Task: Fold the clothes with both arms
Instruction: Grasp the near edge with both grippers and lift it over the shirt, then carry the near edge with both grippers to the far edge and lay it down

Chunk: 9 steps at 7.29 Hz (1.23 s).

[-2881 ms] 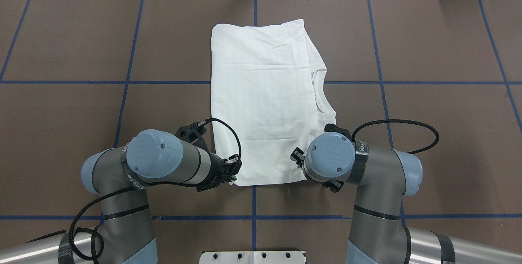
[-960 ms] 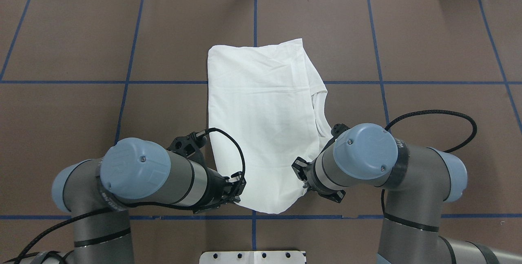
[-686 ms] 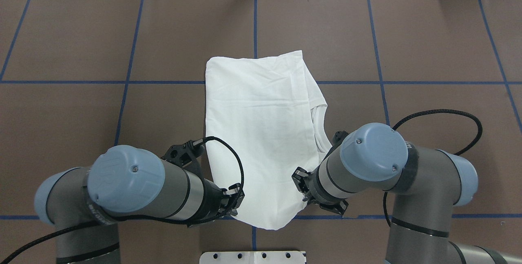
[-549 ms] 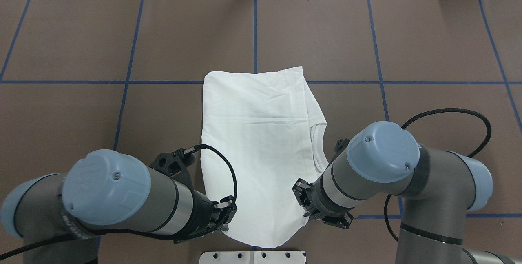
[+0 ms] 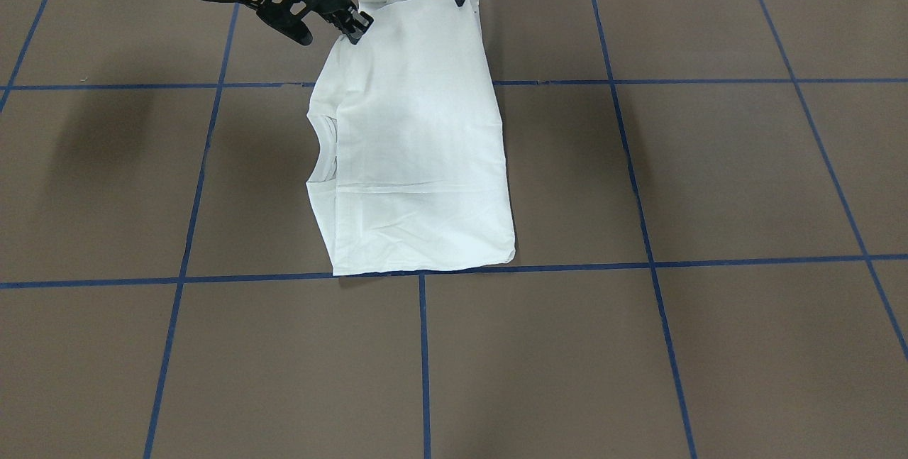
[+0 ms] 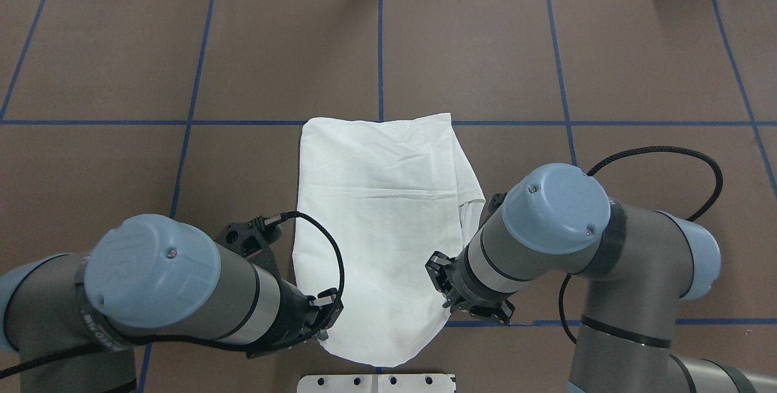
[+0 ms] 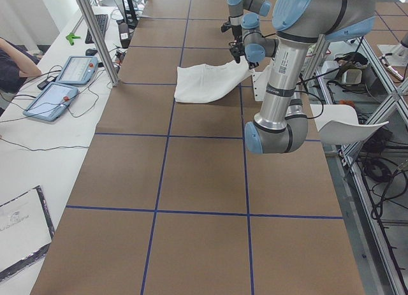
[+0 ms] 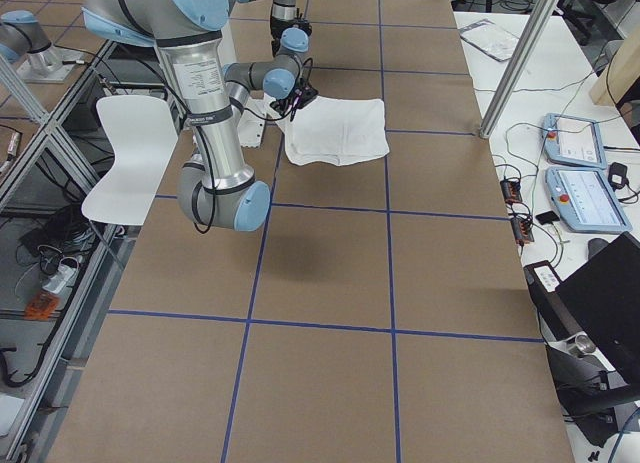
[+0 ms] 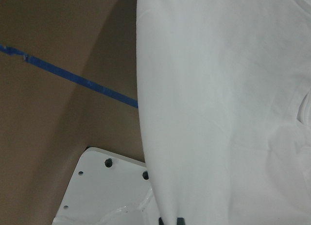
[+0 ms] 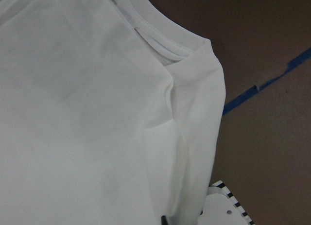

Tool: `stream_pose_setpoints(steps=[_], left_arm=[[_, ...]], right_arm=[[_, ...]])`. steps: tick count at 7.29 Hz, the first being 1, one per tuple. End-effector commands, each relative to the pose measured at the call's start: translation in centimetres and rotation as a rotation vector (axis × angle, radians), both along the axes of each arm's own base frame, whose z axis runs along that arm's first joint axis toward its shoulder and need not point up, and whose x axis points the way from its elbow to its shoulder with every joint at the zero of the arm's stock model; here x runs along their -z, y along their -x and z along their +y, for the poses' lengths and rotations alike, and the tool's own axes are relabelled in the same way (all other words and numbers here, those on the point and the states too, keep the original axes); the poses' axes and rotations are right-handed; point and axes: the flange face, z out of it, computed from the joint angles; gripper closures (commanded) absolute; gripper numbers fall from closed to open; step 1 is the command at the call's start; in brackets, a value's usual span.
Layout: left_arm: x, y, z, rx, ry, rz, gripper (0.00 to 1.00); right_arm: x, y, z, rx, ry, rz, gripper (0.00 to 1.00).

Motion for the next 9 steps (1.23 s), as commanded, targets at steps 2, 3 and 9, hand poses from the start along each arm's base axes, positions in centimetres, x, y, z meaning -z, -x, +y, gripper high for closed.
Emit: stream_pose_setpoints(steps=[2, 3, 9], left_arm=[[-1.3, 2.1, -8.3, 0.122, -0.062, -0.017, 1.00], [-2.0, 2.9, -10.9, 0.155, -0.084, -0.035, 1.00], [-3.5, 2.1, -20.3, 0.264, -0.128, -0.025, 1.00]], right_arm=[[-0.4, -1.1, -6.1, -0.136, -0.080, 0.039, 1.00], [-0.1, -0.8, -7.3, -0.161, -0.112, 0.049, 1.00], [1.8, -0.4, -16.3, -0.252, -0.161, 0.054, 1.00]])
